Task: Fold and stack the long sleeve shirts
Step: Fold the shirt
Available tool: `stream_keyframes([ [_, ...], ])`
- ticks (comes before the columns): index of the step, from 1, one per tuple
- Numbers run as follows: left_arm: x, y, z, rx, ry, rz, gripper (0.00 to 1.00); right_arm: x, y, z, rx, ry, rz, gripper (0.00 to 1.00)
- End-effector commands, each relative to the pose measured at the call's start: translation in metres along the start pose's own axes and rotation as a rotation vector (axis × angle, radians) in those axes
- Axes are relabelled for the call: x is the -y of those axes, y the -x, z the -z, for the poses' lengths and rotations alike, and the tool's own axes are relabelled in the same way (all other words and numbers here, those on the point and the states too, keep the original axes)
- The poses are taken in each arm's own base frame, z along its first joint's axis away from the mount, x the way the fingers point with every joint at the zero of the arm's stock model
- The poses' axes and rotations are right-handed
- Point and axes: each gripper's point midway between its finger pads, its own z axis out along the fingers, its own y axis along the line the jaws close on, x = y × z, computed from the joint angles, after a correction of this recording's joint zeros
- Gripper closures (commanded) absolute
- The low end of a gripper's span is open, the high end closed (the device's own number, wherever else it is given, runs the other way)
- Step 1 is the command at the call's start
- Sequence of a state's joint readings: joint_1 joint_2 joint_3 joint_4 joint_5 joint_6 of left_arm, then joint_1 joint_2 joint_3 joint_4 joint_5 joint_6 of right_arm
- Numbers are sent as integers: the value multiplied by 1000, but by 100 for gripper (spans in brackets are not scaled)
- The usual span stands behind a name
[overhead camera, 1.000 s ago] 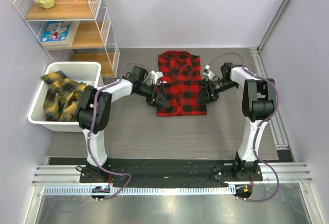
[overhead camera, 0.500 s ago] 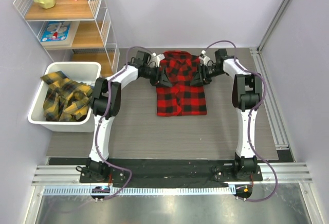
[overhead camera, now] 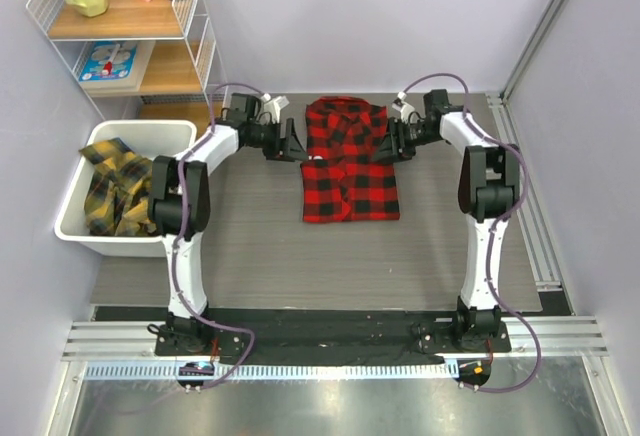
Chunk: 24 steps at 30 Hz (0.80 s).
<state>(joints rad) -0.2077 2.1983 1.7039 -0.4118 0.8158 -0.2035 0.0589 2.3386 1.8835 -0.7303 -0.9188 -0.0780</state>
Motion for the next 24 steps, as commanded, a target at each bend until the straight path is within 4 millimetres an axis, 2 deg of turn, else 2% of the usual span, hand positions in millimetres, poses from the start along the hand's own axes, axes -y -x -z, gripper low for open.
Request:
stream_keyframes([
  [1, 92, -18, 22, -2, -158, -80, 30, -78, 2, 40, 56, 69, 70, 43],
  [2, 112, -30, 14, -23, -203, -64, 30, -93, -5, 42, 50, 97, 72, 43],
  [3, 129, -39, 13, -34, -232, -60, 29, -94, -25, 34, 10, 110, 29, 43],
  [4, 130, -63, 6, -79, -243, -14, 29, -104, -38, 25, -25, 131, 17, 43],
  [5, 140, -70, 1, -91, -263, 13, 28, -109, -49, 21, -48, 146, 9, 43],
  [6, 152, -81, -10, -112, -292, -2, 28, -108, -69, 12, -90, 159, -26, 44],
  [8, 153, -96, -23, -154, -291, 94, 28, -108, -94, 0, -147, 178, -69, 44],
  [9, 156, -97, -30, -144, -310, 96, 29, -101, -101, -6, -164, 181, -91, 44],
  [11, 133, -117, -44, -176, -272, 193, 29, -84, -113, -12, -187, 164, -116, 46],
  [12, 123, -118, -48, -168, -260, 213, 29, -68, -125, -20, -214, 153, -161, 46],
  [14, 90, -135, -60, -193, -197, 281, 30, -40, -136, -22, -227, 111, -197, 47],
  [16, 63, -139, -58, -189, -156, 364, 30, -14, -151, -26, -254, 75, -262, 48],
  [18, 42, -151, -56, -195, -111, 420, 31, 5, -157, -18, -250, 47, -315, 48],
  [19, 38, -151, -52, -187, -108, 419, 31, 9, -160, -14, -250, 36, -331, 48],
  [21, 42, -152, -43, -186, -108, 407, 31, 11, -170, 0, -273, 30, -343, 48],
  [22, 43, -160, -39, -196, -113, 399, 31, 10, -172, 5, -281, 30, -330, 48],
  [23, 46, -165, -34, -212, -114, 405, 31, 4, -169, 12, -281, 28, -305, 48],
  [24, 54, -161, -27, -203, -122, 380, 31, -6, -171, 21, -303, 44, -289, 48],
])
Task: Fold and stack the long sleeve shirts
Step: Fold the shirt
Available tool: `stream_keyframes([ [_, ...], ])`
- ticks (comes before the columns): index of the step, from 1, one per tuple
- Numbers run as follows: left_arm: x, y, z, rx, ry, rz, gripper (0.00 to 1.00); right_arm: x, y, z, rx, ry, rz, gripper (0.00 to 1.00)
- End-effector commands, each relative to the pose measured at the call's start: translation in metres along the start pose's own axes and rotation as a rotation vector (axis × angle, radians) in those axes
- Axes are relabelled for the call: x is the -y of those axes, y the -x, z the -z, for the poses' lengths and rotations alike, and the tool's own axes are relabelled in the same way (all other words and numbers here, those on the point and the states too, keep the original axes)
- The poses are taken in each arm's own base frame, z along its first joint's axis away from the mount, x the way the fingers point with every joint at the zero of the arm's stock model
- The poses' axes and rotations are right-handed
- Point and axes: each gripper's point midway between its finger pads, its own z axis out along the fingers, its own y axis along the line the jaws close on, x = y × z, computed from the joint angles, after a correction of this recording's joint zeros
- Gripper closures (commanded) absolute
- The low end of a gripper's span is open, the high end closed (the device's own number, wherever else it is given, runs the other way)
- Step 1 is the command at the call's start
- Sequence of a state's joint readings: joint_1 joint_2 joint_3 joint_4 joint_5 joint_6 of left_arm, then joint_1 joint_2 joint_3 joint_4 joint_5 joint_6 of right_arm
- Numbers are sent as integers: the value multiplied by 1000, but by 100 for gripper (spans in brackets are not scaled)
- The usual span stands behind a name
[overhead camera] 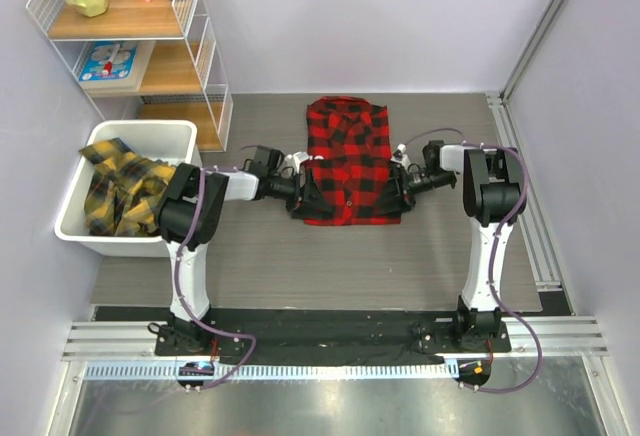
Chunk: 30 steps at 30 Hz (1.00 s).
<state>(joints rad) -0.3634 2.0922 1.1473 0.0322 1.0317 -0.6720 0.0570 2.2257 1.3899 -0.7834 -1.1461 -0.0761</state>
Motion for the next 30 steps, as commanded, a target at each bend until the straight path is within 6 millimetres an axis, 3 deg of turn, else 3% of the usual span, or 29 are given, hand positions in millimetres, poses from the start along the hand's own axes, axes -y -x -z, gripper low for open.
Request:
stream_keyframes([
  [1, -18, -19, 14, 17, 99, -11, 31, 29, -26, 29, -69, -201, 70, 48],
  [2, -10, -22, 19, 4, 87, -45, 31, 9, -19, 36, -51, -180, 120, 48],
  [4, 26, -14, 31, 19, 41, -152, 31, -15, -18, 44, -53, -149, 145, 48],
  [5, 35, -12, 36, 20, 43, -200, 30, -32, -2, 51, -19, -137, 197, 48],
  [6, 45, -6, 40, 29, 39, -235, 30, -37, 8, 53, -1, -135, 220, 48],
  [7, 59, 12, 43, 58, 48, -292, 30, -41, 18, 53, 18, -134, 212, 48],
  [8, 60, 18, 43, 61, 57, -298, 32, -39, 41, 54, 56, -144, 254, 48],
  [10, 54, 37, 38, 74, 63, -286, 34, -31, 65, 53, 87, -167, 248, 48],
  [11, 56, 56, 38, 106, 79, -306, 35, -36, 88, 58, 129, -182, 308, 48],
  [12, 55, 66, 37, 118, 81, -313, 37, -17, 98, 52, 127, -206, 286, 48],
  [13, 38, 74, 29, 112, 94, -283, 37, -13, 109, 52, 144, -216, 290, 49],
  [14, 43, 91, 29, 138, 89, -302, 40, -13, 128, 54, 177, -222, 311, 48],
  [15, 38, 102, 31, 157, 93, -290, 41, 6, 133, 47, 166, -230, 279, 49],
  [16, 20, 110, 26, 157, 108, -259, 43, 12, 139, 42, 163, -235, 277, 49],
  [17, 14, 121, 27, 178, 118, -257, 47, 11, 149, 39, 172, -244, 301, 49],
  [18, 13, 132, 28, 196, 119, -265, 48, 27, 152, 33, 161, -251, 284, 50],
  [19, 0, 136, 25, 193, 130, -254, 50, 30, 156, 31, 165, -264, 289, 50],
  [21, -6, 145, 24, 192, 156, -300, 50, 36, 167, 29, 186, -289, 310, 51],
  [24, -5, 142, 28, 166, 173, -333, 50, 21, 173, 31, 207, -289, 347, 52],
  [29, 16, 149, 44, 208, 287, -464, 51, -33, 172, 46, 268, -296, 456, 56],
  [30, 28, 152, 47, 232, 320, -504, 50, -41, 171, 47, 276, -297, 470, 56],
])
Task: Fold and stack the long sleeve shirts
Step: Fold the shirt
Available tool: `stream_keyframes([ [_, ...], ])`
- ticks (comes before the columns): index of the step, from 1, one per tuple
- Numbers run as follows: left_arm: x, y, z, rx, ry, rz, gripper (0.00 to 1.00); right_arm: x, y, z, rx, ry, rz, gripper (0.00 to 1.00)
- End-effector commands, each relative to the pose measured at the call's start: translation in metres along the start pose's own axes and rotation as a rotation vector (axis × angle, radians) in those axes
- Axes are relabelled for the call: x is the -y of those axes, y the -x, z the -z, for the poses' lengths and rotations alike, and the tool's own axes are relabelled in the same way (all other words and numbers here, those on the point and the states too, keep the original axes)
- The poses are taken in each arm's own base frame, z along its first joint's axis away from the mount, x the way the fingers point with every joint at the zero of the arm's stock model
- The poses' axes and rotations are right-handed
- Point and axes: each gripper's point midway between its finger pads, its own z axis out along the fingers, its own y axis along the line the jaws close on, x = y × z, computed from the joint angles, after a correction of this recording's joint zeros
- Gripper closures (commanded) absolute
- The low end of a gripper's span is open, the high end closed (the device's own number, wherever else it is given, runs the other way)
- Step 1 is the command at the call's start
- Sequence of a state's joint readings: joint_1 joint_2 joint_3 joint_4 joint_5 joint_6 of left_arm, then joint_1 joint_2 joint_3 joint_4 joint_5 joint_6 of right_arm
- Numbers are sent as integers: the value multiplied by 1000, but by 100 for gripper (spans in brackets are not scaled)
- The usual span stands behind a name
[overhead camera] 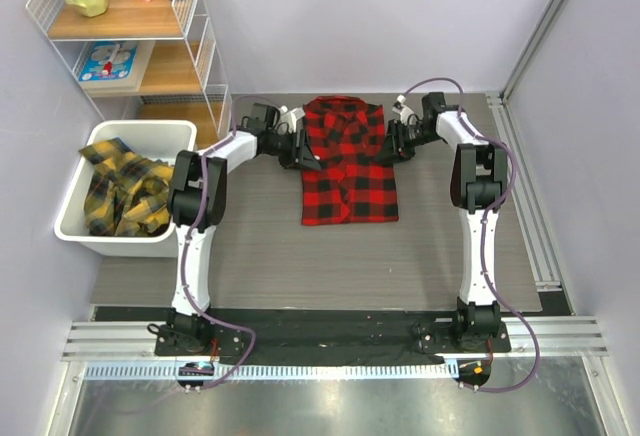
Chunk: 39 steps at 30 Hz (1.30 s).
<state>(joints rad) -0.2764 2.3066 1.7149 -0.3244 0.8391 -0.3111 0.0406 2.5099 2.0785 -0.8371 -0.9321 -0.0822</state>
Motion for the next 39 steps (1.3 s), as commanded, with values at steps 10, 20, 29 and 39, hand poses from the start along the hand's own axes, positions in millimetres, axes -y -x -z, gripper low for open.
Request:
stream_keyframes([
  [10, 62, 46, -8, 142, 540, -432, 53, -42, 34, 25, 126, -160, 179, 63],
  [20, 56, 36, -47, 84, 595, -448, 53, -30, 31, 15, 119, -154, 125, 66],
  [29, 46, 26, -54, 41, 599, -471, 54, -22, 25, 14, 110, -155, 110, 66],
  [39, 51, 29, -64, 72, 557, -426, 54, -18, 19, 11, 99, -154, 98, 66],
])
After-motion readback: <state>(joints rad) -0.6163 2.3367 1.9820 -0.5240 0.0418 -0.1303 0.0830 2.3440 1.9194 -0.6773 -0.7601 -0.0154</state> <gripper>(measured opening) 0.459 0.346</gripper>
